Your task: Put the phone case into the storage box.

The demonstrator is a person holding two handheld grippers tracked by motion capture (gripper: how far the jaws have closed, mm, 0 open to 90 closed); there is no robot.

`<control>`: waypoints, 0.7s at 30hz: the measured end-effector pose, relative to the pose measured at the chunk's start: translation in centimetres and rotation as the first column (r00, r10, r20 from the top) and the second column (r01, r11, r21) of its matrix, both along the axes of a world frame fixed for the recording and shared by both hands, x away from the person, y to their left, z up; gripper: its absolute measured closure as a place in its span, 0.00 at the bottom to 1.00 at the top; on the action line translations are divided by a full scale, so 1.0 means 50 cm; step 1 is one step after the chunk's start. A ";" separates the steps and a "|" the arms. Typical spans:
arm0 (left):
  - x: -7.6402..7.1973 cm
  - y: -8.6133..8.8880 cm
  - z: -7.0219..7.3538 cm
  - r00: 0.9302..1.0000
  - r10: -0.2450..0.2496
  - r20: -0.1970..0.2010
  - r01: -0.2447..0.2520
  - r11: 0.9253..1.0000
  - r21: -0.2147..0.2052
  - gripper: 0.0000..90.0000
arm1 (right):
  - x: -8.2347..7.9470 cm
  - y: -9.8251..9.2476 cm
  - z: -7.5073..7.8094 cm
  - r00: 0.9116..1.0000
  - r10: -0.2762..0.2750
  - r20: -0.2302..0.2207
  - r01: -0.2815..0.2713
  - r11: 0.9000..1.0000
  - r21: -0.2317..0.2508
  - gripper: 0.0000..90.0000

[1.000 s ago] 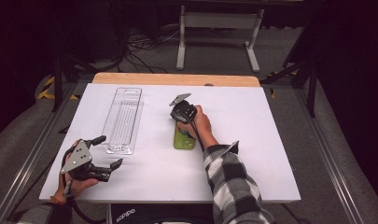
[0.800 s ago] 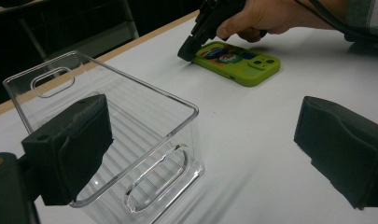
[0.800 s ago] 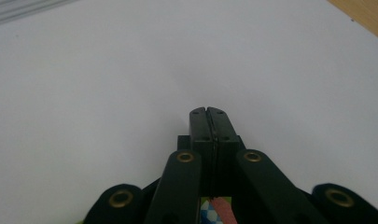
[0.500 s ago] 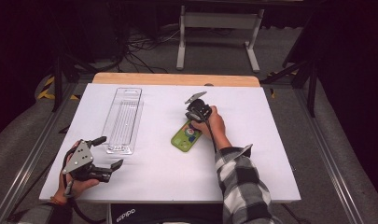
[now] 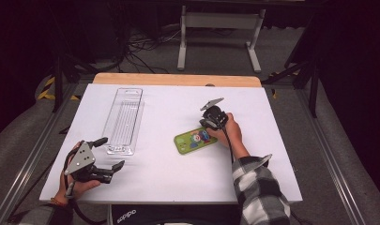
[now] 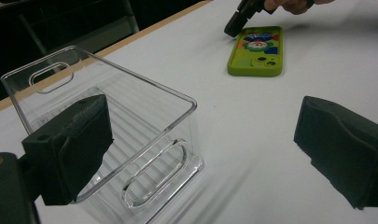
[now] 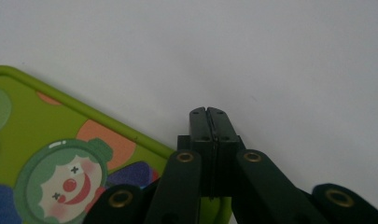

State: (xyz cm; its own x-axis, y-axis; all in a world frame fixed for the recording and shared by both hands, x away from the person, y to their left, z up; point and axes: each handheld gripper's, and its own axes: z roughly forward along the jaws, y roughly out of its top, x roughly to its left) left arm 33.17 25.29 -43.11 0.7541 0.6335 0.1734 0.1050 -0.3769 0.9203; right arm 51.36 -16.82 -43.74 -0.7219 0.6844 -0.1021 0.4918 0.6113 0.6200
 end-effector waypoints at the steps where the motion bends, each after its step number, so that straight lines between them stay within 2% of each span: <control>1: 0.000 0.000 0.000 1.000 0.000 0.000 0.000 1.000 0.000 0.05 | 0.000 0.000 0.000 1.000 0.000 0.000 0.000 1.000 0.000 1.00; 9: 0.000 0.000 0.000 1.000 0.000 0.001 0.000 1.000 0.001 0.06 | -0.041 -0.032 0.000 1.000 0.010 -0.022 -0.010 1.000 -0.005 1.00; 13: -0.001 -0.001 0.001 1.000 0.000 0.003 0.000 1.000 0.004 0.06 | -0.059 -0.041 -0.004 0.999 0.013 -0.031 -0.014 1.000 -0.025 1.00; 16: -0.001 -0.001 0.001 1.000 0.000 0.002 0.000 1.000 0.005 0.06 | -0.070 -0.048 -0.004 0.999 0.012 -0.040 -0.012 1.000 -0.012 1.00; 21: -0.002 0.000 0.002 1.000 -0.002 0.003 0.002 1.000 0.012 0.06 | -0.088 -0.057 -0.003 0.999 0.015 -0.040 -0.016 1.000 -0.024 1.00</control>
